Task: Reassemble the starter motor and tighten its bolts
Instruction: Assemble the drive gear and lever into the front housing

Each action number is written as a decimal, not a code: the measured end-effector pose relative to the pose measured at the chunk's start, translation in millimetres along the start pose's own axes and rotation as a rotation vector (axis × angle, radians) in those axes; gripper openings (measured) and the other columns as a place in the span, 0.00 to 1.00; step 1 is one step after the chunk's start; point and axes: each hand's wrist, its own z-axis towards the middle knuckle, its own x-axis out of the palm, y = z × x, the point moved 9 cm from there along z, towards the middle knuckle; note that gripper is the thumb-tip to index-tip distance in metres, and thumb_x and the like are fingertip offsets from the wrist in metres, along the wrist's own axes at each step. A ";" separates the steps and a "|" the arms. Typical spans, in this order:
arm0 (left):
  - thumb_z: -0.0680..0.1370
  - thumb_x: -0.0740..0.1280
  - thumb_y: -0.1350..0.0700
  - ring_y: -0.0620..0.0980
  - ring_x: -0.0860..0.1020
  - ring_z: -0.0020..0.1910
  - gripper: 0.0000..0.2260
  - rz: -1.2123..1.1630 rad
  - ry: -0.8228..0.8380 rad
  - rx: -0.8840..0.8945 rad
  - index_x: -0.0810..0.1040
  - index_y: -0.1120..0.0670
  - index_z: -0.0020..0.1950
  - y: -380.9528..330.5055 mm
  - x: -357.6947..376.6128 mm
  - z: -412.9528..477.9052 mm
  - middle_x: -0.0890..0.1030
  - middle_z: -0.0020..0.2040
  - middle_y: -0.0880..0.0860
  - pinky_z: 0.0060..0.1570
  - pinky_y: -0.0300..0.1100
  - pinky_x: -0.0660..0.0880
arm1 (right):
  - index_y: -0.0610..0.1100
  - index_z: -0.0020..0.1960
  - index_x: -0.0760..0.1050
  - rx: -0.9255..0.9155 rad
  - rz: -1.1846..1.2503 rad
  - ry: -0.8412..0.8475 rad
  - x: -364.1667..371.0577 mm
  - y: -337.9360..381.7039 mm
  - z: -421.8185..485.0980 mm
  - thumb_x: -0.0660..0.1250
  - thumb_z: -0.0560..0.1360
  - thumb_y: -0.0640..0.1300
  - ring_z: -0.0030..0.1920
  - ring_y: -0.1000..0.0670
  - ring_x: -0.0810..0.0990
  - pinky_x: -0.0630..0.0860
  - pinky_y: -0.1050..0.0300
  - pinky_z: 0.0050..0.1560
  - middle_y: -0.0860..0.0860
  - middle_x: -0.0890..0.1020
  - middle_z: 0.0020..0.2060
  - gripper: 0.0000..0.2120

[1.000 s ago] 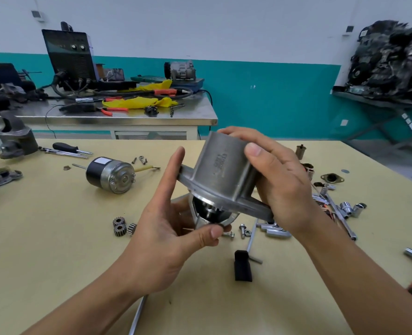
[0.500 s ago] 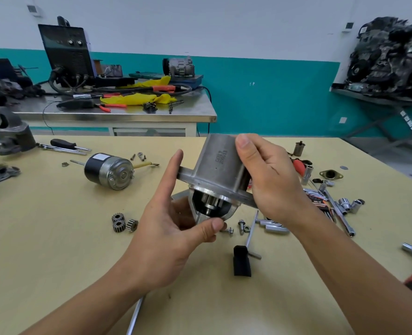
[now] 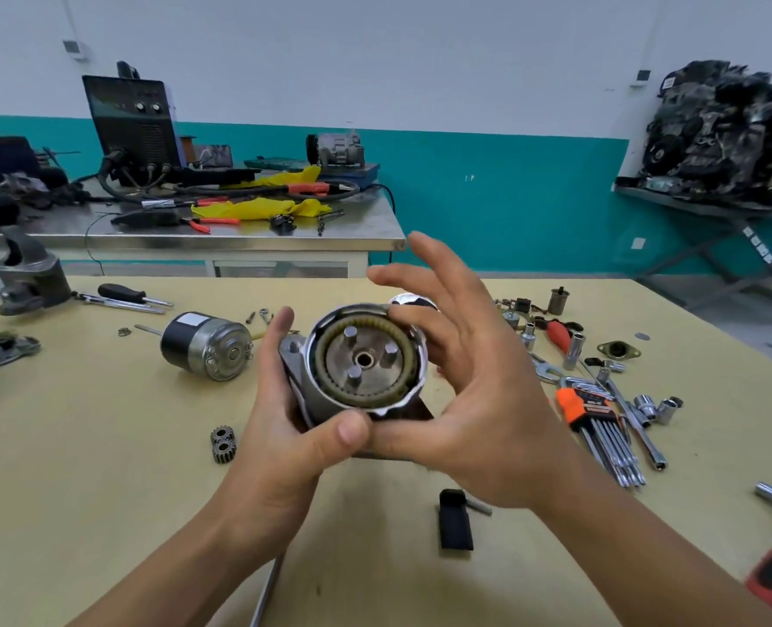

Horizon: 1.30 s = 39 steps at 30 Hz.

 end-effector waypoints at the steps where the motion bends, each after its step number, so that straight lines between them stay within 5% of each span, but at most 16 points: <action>1: 0.50 0.85 0.37 0.56 0.78 0.67 0.65 -0.032 -0.007 -0.009 0.54 0.41 0.80 0.3 -1.3 0.7 0.78 0.69 0.52 0.65 0.61 0.74 | 0.58 0.78 0.55 -0.008 -0.023 0.018 3.0 0.4 -0.8 0.85 0.61 0.43 0.69 0.55 0.74 0.74 0.58 0.67 0.61 0.72 0.69 0.56; 5: 0.57 0.80 0.50 0.59 0.82 0.59 0.51 -0.108 -0.056 -0.033 0.62 0.45 0.78 1.2 -10.7 6.6 0.81 0.64 0.59 0.58 0.58 0.77 | 0.54 0.78 0.60 -0.047 -0.038 0.074 9.1 4.8 0.1 0.82 0.65 0.43 0.70 0.57 0.74 0.72 0.62 0.67 0.58 0.75 0.69 0.49; 8: 0.57 0.73 0.51 0.54 0.86 0.50 0.47 -0.128 -0.076 -0.048 0.64 0.46 0.77 0.3 -17.2 10.1 0.86 0.51 0.54 0.45 0.46 0.83 | 0.51 0.64 0.76 -0.055 0.081 -0.158 -31.5 4.2 7.3 0.75 0.70 0.45 0.61 0.51 0.81 0.77 0.53 0.61 0.52 0.83 0.58 0.23; 10: 0.56 0.72 0.51 0.53 0.86 0.45 0.48 -0.113 -0.039 -0.068 0.63 0.47 0.77 1.0 -13.7 9.4 0.87 0.46 0.52 0.39 0.41 0.81 | 0.54 0.55 0.82 0.221 0.048 -0.330 -61.8 -25.2 7.2 0.70 0.72 0.48 0.51 0.49 0.82 0.78 0.53 0.50 0.46 0.85 0.48 0.11; 11: 0.56 0.72 0.50 0.52 0.86 0.44 0.48 -0.115 -0.024 -0.080 0.64 0.46 0.77 2.3 -10.8 8.5 0.87 0.45 0.52 0.38 0.40 0.81 | 0.52 0.53 0.83 0.413 0.038 -0.264 -61.2 -44.2 4.9 0.68 0.74 0.48 0.48 0.48 0.81 0.77 0.53 0.46 0.43 0.84 0.46 0.10; 13: 0.56 0.73 0.50 0.51 0.86 0.44 0.47 -0.132 -0.005 -0.105 0.64 0.46 0.76 6.3 -5.5 6.7 0.87 0.46 0.52 0.37 0.39 0.80 | 0.41 0.56 0.81 0.711 0.207 0.061 -31.9 -72.2 -8.8 0.63 0.78 0.48 0.43 0.45 0.81 0.75 0.54 0.39 0.44 0.84 0.45 0.14; 16: 0.57 0.73 0.49 0.51 0.86 0.45 0.46 -0.134 -0.001 -0.108 0.64 0.46 0.76 8.4 -3.1 6.8 0.86 0.47 0.52 0.37 0.39 0.81 | 0.34 0.55 0.77 0.757 0.438 0.256 -8.8 -70.5 -17.0 0.62 0.75 0.43 0.34 0.44 0.81 0.71 0.60 0.26 0.40 0.83 0.42 0.15; 21: 0.59 0.72 0.43 0.47 0.85 0.49 0.43 -0.134 -0.044 -0.126 0.68 0.46 0.74 7.7 -9.2 7.5 0.86 0.50 0.48 0.45 0.44 0.78 | 0.33 0.55 0.79 0.706 0.467 0.217 -8.8 -69.4 -12.4 0.61 0.80 0.31 0.33 0.48 0.81 0.74 0.62 0.25 0.42 0.84 0.39 0.09; 25: 0.63 0.71 0.42 0.46 0.85 0.47 0.34 -0.109 -0.024 -0.128 0.71 0.51 0.66 7.6 -7.1 7.4 0.86 0.46 0.48 0.40 0.37 0.80 | 0.33 0.53 0.80 0.720 0.406 0.198 -7.1 -73.0 -12.2 0.62 0.79 0.30 0.32 0.47 0.82 0.75 0.62 0.26 0.43 0.85 0.37 0.09; 29: 0.60 0.72 0.41 0.45 0.85 0.48 0.43 -0.101 -0.032 -0.129 0.67 0.50 0.74 8.8 -9.6 8.2 0.86 0.47 0.46 0.42 0.37 0.80 | 0.33 0.52 0.81 0.720 0.360 0.161 -7.0 -76.6 -12.0 0.64 0.78 0.29 0.30 0.47 0.82 0.75 0.63 0.26 0.43 0.85 0.35 0.08; 35: 0.60 0.72 0.41 0.47 0.85 0.48 0.40 -0.114 -0.031 -0.117 0.70 0.48 0.72 8.5 -10.2 9.1 0.86 0.47 0.48 0.42 0.38 0.81 | 0.36 0.48 0.83 0.710 0.354 0.126 -6.9 -77.2 -12.0 0.65 0.76 0.28 0.28 0.48 0.82 0.74 0.63 0.25 0.43 0.85 0.34 0.09; 39: 0.64 0.71 0.41 0.45 0.84 0.44 0.21 -0.126 -0.012 -0.104 0.81 0.49 0.53 3.6 -5.9 8.7 0.84 0.43 0.48 0.42 0.38 0.80 | 0.30 0.55 0.79 0.744 0.421 0.151 -6.6 -76.4 -13.9 0.63 0.78 0.30 0.30 0.47 0.83 0.75 0.63 0.26 0.42 0.85 0.36 0.09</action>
